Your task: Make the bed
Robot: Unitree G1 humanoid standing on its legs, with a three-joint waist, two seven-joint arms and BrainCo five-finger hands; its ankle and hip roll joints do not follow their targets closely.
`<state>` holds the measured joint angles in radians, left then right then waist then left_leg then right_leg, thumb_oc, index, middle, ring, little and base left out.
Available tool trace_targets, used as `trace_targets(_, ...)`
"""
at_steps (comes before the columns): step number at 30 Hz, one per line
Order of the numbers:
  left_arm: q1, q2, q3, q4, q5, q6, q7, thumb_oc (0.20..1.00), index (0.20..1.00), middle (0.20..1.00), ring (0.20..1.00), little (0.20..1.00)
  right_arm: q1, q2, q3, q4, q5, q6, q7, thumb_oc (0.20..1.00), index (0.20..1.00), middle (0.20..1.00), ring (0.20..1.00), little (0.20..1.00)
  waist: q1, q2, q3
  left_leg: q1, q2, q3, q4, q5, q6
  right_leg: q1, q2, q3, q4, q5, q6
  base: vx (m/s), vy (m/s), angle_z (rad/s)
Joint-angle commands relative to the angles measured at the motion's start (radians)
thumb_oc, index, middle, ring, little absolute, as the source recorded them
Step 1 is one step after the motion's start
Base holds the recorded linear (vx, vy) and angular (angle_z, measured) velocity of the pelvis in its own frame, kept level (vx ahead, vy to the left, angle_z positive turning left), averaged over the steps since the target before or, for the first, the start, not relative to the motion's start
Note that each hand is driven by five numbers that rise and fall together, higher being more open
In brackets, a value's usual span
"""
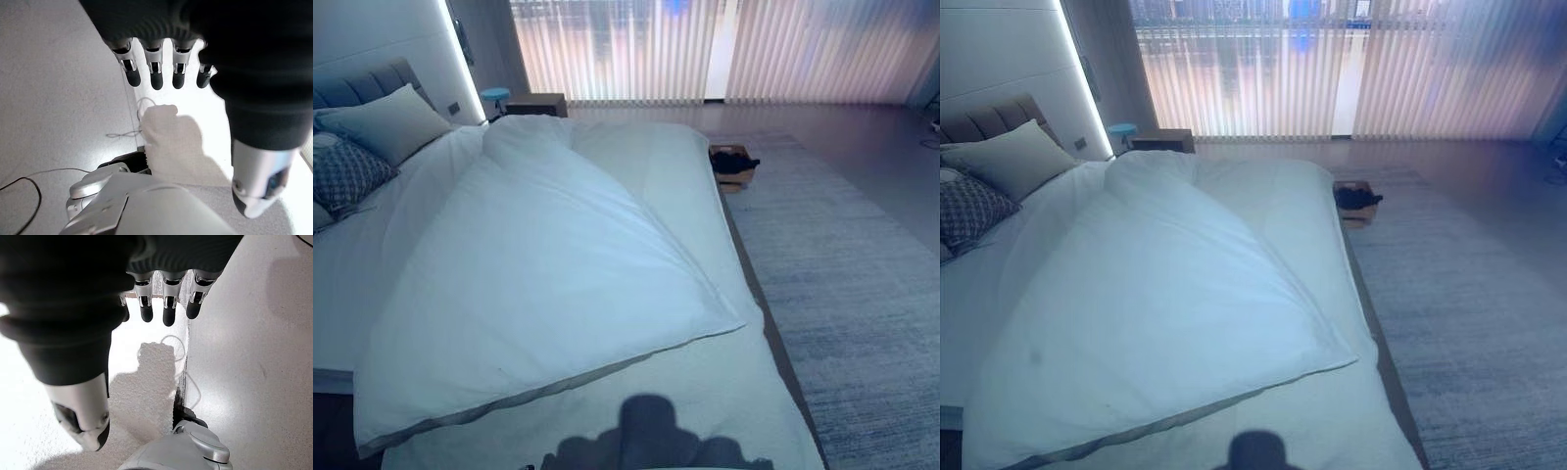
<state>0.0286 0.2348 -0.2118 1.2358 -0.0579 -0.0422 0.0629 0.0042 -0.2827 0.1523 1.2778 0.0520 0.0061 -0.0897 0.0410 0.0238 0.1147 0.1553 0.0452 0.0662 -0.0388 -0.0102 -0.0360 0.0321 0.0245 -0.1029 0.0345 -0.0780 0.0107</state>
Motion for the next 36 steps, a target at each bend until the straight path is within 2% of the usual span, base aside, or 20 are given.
trace_targets(1,-0.021,-0.010,0.048,0.036,-0.013,-0.006,-0.020,1.000,1.000,1.000,1.000,1.000,-0.052,0.002,0.025,0.029,0.022,-0.005,0.009,1.000,1.000,1.000,1.000,1.000,-0.021,-0.044,-0.010,-0.012,-0.061,-0.031,-0.048,0.009,0.015,0.126,-0.046,-0.019,-0.107,0.065,0.096,0.00,0.053,-0.10)
trace_targets(11,-0.025,-0.015,0.051,0.044,-0.026,-0.005,-0.022,1.000,1.000,1.000,1.000,1.000,-0.061,0.016,0.028,0.012,0.048,-0.010,0.018,1.000,1.000,1.000,1.000,1.000,-0.022,-0.043,-0.009,-0.014,-0.066,-0.030,-0.048,0.000,0.012,0.127,-0.054,-0.023,-0.118,0.073,0.101,0.00,0.013,-0.02)
trace_targets(16,-0.019,-0.038,0.087,0.051,-0.152,0.002,-0.069,1.000,1.000,1.000,1.000,1.000,-0.068,0.037,0.013,-0.025,0.135,-0.024,0.030,1.000,1.000,1.000,1.000,1.000,-0.026,-0.035,-0.003,-0.012,-0.065,-0.029,-0.048,-0.004,0.011,0.130,-0.056,-0.024,-0.122,0.069,0.102,0.00,0.000,0.00)
trace_targets(22,-0.041,-0.042,0.100,0.018,-0.245,-0.010,-0.050,1.000,1.000,1.000,1.000,1.000,-0.086,0.059,0.005,-0.112,0.263,-0.044,0.030,1.000,1.000,1.000,1.000,1.000,-0.033,-0.029,0.033,-0.044,-0.064,-0.035,-0.048,0.010,0.005,0.099,-0.059,-0.030,-0.116,0.075,0.098,-0.06,0.005,0.01)
trace_targets(24,-0.064,-0.042,0.091,0.003,-0.278,-0.017,-0.036,1.000,1.000,1.000,1.000,1.000,-0.111,0.070,0.014,-0.169,0.340,-0.056,0.025,1.000,1.000,1.000,1.000,1.000,-0.035,-0.023,0.064,-0.074,-0.063,-0.045,-0.048,0.025,-0.001,0.066,-0.059,-0.040,-0.106,0.079,0.094,-0.09,-0.022,0.04)
trace_targets(26,-0.072,-0.042,0.085,-0.001,-0.286,-0.019,-0.031,1.000,1.000,1.000,1.000,1.000,-0.121,0.069,0.020,-0.182,0.356,-0.058,0.023,1.000,1.000,1.000,1.000,1.000,-0.036,-0.021,0.074,-0.085,-0.062,-0.048,-0.048,0.030,-0.002,0.052,-0.060,-0.043,-0.099,0.079,0.093,-0.10,-0.017,0.03)
trace_targets(28,-0.121,-0.039,0.063,-0.027,-0.333,-0.029,0.002,1.000,1.000,1.000,1.000,1.000,-0.186,0.074,0.046,-0.256,0.474,-0.071,0.008,1.000,1.000,1.000,1.000,1.000,-0.034,-0.004,0.129,-0.136,-0.060,-0.060,-0.048,0.059,-0.002,-0.024,-0.061,-0.041,-0.046,0.076,0.083,-0.26,-0.043,0.09)
trace_targets(29,-0.165,-0.036,0.039,-0.059,-0.370,-0.041,0.028,1.000,1.000,1.000,1.000,1.000,-0.233,0.077,0.049,-0.294,0.575,-0.088,-0.004,1.000,1.000,1.000,1.000,1.000,-0.031,0.001,0.175,-0.220,-0.061,-0.057,0.017,0.063,-0.010,-0.095,-0.078,-0.059,0.001,0.074,0.077,-0.21,-0.039,0.16)
trace_targets(31,-0.165,-0.036,0.039,-0.059,-0.370,-0.041,0.028,1.000,1.000,1.000,1.000,1.000,-0.233,0.077,0.049,-0.294,0.576,-0.088,-0.004,1.000,1.000,1.000,1.000,1.000,-0.032,0.001,0.172,-0.227,-0.062,-0.058,0.022,0.062,-0.010,-0.100,-0.079,-0.060,0.004,0.073,0.077,-0.12,-0.035,0.14)
trace_targets(32,-0.215,-0.037,0.000,-0.077,-0.387,-0.044,0.049,1.000,1.000,1.000,1.000,1.000,-0.275,0.079,0.057,-0.316,0.646,-0.101,-0.024,1.000,1.000,1.000,1.000,1.000,-0.025,-0.005,0.200,-0.303,-0.063,-0.057,0.082,0.068,-0.024,-0.142,-0.094,-0.088,0.022,0.075,0.074,-0.12,-0.055,0.31)
trace_targets(34,-0.236,-0.036,-0.014,-0.090,-0.397,-0.046,0.056,1.000,1.000,1.000,1.000,1.000,-0.299,0.079,0.064,-0.323,0.675,-0.104,-0.028,1.000,1.000,1.000,1.000,1.000,-0.017,-0.009,0.212,-0.336,-0.067,-0.083,0.112,0.067,-0.030,-0.164,-0.101,-0.100,0.031,0.077,0.075,-0.09,-0.046,0.41)
trace_targets(35,-0.272,-0.034,-0.033,-0.097,-0.419,-0.052,0.071,1.000,1.000,1.000,1.000,1.000,-0.347,0.090,0.072,-0.334,0.732,-0.115,-0.038,1.000,1.000,1.000,1.000,1.000,-0.009,-0.022,0.234,-0.365,-0.061,-0.104,0.136,0.057,-0.030,-0.193,-0.112,-0.111,0.041,0.083,0.076,-0.04,-0.030,0.27)
trace_targets(36,-0.286,-0.035,-0.047,-0.115,-0.429,-0.056,0.082,1.000,1.000,1.000,1.000,1.000,-0.367,0.099,0.073,-0.347,0.759,-0.124,-0.051,1.000,1.000,1.000,1.000,1.000,-0.010,-0.025,0.250,-0.370,-0.042,-0.086,0.133,0.055,-0.028,-0.210,-0.118,-0.119,0.049,0.083,0.077,-0.06,-0.014,0.27)
